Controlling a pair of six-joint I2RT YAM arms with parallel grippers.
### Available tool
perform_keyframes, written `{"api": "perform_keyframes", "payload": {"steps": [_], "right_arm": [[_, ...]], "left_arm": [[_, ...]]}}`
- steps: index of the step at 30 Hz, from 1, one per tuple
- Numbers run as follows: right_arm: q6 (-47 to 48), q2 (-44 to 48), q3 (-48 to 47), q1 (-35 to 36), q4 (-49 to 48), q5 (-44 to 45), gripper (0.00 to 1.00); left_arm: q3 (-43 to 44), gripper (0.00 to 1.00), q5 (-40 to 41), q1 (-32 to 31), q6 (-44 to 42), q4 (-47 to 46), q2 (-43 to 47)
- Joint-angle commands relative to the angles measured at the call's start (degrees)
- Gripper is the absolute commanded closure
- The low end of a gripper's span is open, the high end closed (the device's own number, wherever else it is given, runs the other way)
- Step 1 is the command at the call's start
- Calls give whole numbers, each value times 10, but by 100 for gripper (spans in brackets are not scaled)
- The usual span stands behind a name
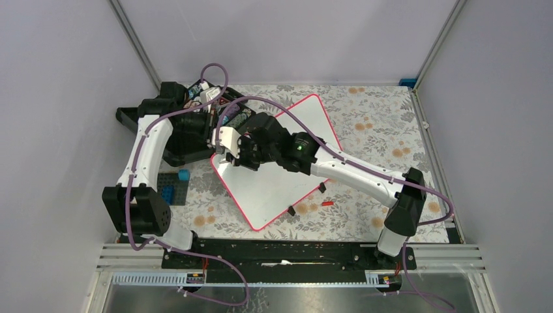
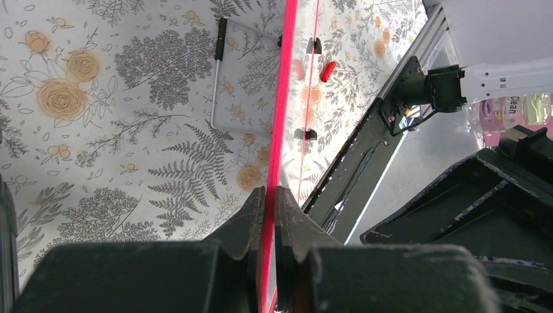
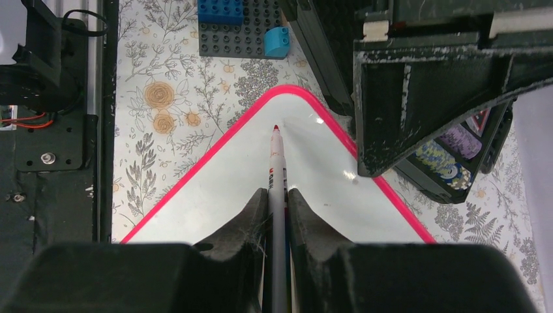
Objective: Write a sentence on the whiteboard
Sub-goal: Hold the whiteboard at the center of the board, then write a sentence on the whiteboard.
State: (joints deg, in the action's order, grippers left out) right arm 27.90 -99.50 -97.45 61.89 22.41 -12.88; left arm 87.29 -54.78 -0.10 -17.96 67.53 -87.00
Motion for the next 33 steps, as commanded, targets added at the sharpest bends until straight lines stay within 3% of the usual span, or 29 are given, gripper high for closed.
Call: {"api": "perform_keyframes", "payload": {"steps": [1,33], "right_arm": [[12,-4,-33,6,-11,8,100],[38,4,25,6,-2,31,100]], "left_arm": [[13,100,5,-30,-15,8,-15],[15,100,9,-35,-22,9,-4]]}}
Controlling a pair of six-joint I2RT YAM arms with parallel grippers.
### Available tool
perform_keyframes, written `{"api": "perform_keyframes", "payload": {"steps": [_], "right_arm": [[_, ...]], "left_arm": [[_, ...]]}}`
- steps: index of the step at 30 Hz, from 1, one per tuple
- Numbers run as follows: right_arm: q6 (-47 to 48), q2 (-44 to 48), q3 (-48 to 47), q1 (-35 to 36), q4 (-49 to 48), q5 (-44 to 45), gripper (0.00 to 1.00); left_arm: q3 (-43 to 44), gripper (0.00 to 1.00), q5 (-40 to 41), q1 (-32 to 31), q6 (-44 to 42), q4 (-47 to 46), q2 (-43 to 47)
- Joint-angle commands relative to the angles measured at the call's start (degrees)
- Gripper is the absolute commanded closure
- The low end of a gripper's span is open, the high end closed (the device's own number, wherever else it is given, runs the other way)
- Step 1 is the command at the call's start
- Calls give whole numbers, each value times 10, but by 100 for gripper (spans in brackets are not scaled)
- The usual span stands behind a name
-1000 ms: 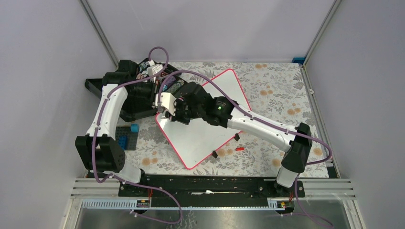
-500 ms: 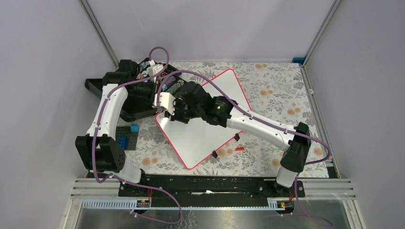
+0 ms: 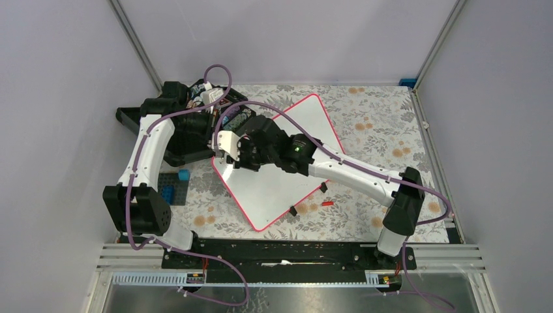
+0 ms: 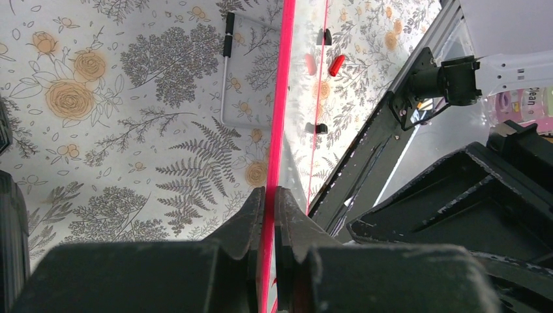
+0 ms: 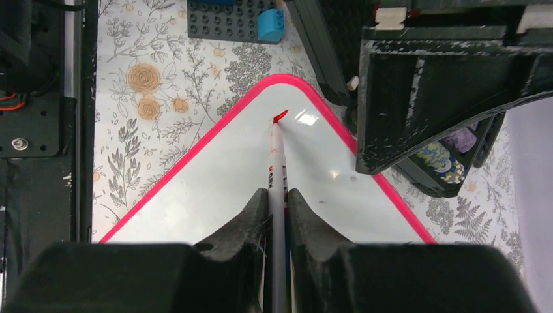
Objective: Write a sentence on the whiteboard
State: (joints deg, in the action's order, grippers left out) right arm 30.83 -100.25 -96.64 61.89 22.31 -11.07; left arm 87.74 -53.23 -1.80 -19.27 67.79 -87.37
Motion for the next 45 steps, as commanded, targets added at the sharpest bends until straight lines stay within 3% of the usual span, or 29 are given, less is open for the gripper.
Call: {"api": "perform_keyframes", "payload": {"steps": [1,12,27,45], "right_arm": [[8,13,20,5,2,13,100],[4,39,61,6,3,5,100],[-2,16,11,-7,-9,58,100],[6,38,58,-11,16,26,100]], "left_arm": [[9,100,-7,-18,-9,7,0],[6,100,-9,-18,-13,7,2],[6,100,-11,-18,-13,7,2],[3,100,-7,-19,-19,7,5]]}}
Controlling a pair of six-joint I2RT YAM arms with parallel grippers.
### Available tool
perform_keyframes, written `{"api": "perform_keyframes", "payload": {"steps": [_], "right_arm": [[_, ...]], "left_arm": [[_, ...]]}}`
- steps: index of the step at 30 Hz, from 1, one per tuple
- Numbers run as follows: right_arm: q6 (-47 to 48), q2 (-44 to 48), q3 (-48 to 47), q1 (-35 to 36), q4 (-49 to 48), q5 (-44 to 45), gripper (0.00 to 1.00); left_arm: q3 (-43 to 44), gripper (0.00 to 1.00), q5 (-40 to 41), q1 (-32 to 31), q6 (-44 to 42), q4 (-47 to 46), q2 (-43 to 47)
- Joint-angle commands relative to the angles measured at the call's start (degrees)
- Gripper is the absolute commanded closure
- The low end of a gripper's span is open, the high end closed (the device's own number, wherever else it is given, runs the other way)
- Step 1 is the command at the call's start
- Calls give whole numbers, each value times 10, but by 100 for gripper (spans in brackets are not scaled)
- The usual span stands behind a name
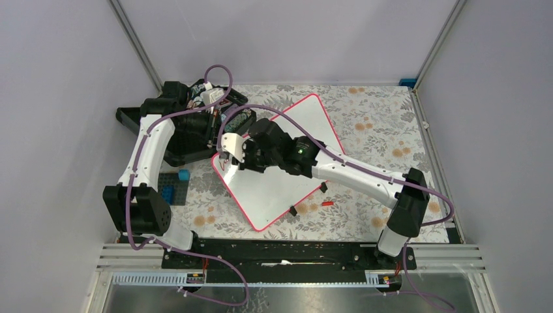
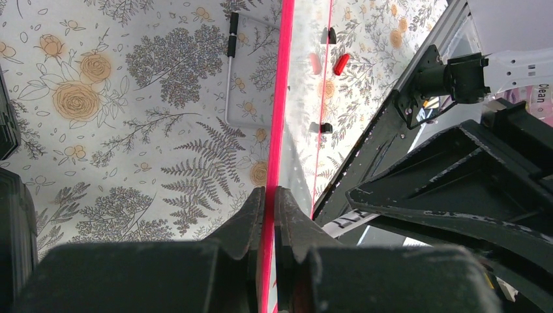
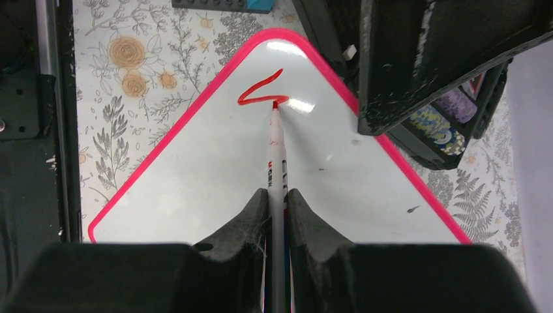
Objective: Write a sentence on the whiteboard
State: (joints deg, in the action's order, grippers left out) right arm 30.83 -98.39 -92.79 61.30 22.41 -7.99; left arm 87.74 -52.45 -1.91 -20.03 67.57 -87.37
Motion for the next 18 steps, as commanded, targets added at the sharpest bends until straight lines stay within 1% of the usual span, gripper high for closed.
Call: {"api": "perform_keyframes", "payload": {"steps": [1,18], "right_arm": [[6,23,25,-6,15,-8,100],[16,29,31,-6,20,-7,100]], "left_arm": [[4,100,-16,-18,-11,8,5],[4,100,-15,-21,-11,9,1]]}}
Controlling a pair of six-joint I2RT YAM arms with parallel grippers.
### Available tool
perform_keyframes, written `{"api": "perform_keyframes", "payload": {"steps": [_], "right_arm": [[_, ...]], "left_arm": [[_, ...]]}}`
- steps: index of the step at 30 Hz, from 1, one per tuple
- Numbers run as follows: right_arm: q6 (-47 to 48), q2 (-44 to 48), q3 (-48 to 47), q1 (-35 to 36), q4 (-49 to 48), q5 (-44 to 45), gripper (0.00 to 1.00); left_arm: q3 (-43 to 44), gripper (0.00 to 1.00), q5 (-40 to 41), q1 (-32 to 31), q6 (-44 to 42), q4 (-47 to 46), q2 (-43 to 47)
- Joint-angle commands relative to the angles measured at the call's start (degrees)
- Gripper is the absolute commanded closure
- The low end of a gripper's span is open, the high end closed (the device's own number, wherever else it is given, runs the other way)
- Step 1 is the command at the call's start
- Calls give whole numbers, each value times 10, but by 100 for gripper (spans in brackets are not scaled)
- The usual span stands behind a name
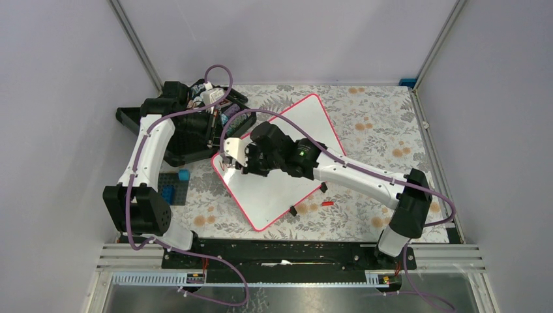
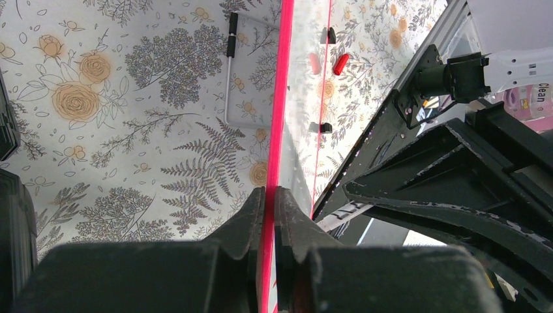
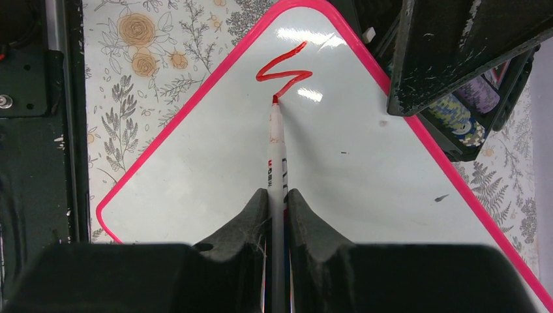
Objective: Write a sentence on the whiteboard
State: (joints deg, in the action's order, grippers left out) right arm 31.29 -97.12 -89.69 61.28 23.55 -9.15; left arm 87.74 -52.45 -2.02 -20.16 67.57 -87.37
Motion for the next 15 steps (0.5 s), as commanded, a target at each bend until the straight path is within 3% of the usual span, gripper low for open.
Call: {"api": "perform_keyframes", "payload": {"steps": [1,15], "right_arm": [[12,14,-4,-5,9,11,100],[-3,-16,-59,-31,9,26,100]], "left_arm": [[5,100,-15,-20,-10,8,2],[3,100,-14,-20,-10,9,4]]}}
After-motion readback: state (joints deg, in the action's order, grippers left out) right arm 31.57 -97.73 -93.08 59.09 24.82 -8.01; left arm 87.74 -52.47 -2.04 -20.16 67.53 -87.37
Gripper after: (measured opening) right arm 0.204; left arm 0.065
